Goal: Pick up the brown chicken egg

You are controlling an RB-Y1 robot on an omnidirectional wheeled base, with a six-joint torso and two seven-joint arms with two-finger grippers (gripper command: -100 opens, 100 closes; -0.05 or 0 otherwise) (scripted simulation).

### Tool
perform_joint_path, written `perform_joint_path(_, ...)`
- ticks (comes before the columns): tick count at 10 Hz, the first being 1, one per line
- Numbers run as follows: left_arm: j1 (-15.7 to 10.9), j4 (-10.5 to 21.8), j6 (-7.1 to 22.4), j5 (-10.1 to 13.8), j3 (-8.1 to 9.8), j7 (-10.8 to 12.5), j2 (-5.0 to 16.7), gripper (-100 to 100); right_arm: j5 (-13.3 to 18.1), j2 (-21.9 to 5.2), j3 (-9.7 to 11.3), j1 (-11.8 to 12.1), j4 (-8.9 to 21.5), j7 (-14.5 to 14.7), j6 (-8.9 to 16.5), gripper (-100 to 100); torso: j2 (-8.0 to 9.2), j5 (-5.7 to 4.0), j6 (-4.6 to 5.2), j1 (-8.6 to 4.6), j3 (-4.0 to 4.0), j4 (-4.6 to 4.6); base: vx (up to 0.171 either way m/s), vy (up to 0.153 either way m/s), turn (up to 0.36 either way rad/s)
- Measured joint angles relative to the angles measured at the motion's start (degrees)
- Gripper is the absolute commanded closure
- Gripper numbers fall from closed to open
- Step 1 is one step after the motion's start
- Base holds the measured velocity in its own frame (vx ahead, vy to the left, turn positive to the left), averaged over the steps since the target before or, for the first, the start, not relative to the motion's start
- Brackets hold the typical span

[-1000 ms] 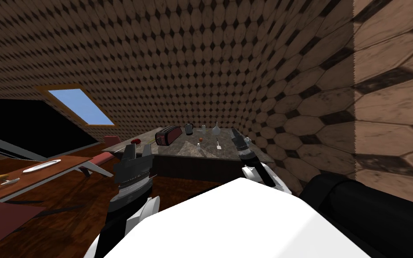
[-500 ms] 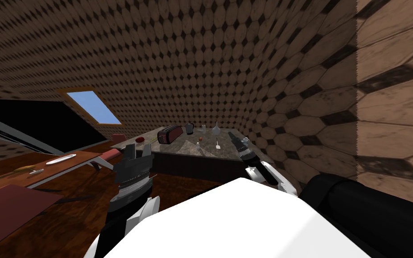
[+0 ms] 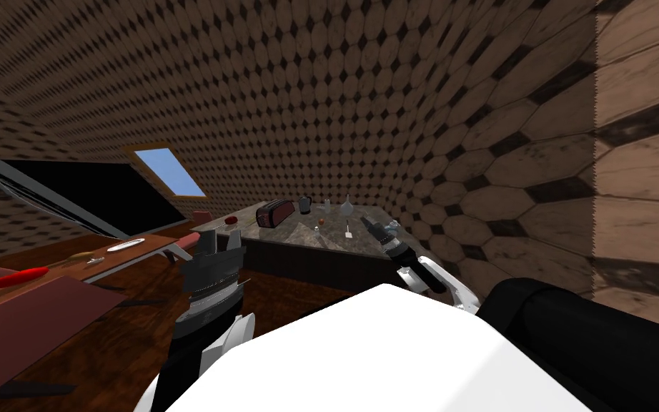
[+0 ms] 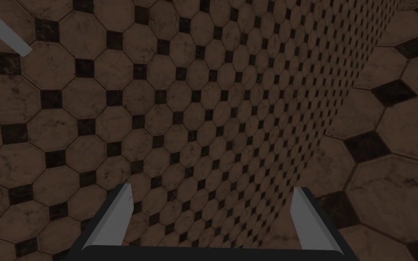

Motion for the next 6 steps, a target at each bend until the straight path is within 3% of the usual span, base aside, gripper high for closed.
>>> perform_joint_path(6, 0.00, 0.00, 0.00, 0.00, 0.00, 0.00, 0.00, 0, 3.36, -8.66, -1.28, 1.38, 4.87, 7.26, 1.43, -100, -0.10, 0.03, -0.01, 0.13, -0.05, -0.02, -0.003, -0.006, 0.107)
